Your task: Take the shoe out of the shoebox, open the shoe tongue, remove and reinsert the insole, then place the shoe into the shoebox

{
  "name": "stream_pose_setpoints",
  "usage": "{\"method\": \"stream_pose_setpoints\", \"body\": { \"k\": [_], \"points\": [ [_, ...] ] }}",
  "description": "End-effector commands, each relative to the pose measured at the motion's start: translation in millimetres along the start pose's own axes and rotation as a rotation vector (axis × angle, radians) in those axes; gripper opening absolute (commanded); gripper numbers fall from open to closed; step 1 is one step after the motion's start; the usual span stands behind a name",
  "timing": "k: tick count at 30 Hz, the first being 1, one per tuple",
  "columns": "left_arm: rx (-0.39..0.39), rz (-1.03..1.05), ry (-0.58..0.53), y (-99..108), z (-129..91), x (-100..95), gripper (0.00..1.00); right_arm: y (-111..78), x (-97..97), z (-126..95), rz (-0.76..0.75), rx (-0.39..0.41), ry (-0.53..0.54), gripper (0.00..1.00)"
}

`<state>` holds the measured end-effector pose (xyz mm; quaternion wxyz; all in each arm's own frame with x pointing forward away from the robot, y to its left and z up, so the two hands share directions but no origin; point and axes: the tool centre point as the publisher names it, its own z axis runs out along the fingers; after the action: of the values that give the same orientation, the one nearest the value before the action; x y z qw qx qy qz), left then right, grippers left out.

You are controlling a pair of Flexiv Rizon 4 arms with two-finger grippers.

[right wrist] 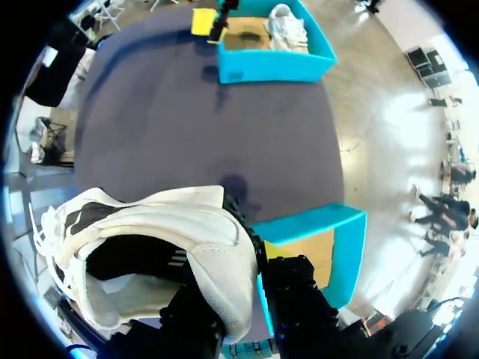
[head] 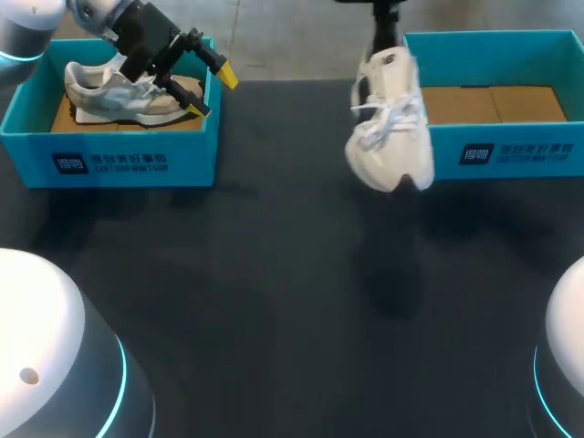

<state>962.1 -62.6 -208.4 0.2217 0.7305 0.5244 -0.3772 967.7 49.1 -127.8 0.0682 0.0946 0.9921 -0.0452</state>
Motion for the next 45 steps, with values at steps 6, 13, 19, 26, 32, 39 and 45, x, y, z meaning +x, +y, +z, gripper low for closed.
{"method": "stream_pose_setpoints", "body": {
  "k": [6, 13, 19, 26, 32, 39, 45],
  "points": [
    [0.001, 0.0, 0.003, 0.3, -0.5, -0.4, 1.0, -72.9, -25.9, 14.9, 0.131, 0.02, -0.032, 0.0],
    [0.001, 0.0, 0.003, 0.3, -0.5, -0.4, 1.0, -99.0, -39.3, 24.7, 0.151, 0.02, -0.023, 0.0],
    [0.001, 0.0, 0.003, 0.3, -0.5, -0.4, 1.0, -104.0, -41.2, 27.6, 0.155, 0.015, -0.019, 0.0],
    [0.001, 0.0, 0.003, 0.3, -0.5, -0.4, 1.0, -104.0, -41.2, 27.6, 0.155, 0.015, -0.019, 0.0],
    [0.001, 0.0, 0.003, 0.3, -0.5, -0.4, 1.0, -104.0, -41.2, 27.6, 0.155, 0.015, -0.019, 0.0],
    [0.001, 0.0, 0.003, 0.3, -0.5, -0.4, 1.0, -134.4, -53.0, 28.7, 0.071, -0.034, -0.06, 0.0],
    [0.001, 0.0, 0.003, 0.3, -0.5, -0.4, 1.0, -167.0, -68.2, 33.5, -0.021, -0.032, -0.097, 0.0]
  ]
}}
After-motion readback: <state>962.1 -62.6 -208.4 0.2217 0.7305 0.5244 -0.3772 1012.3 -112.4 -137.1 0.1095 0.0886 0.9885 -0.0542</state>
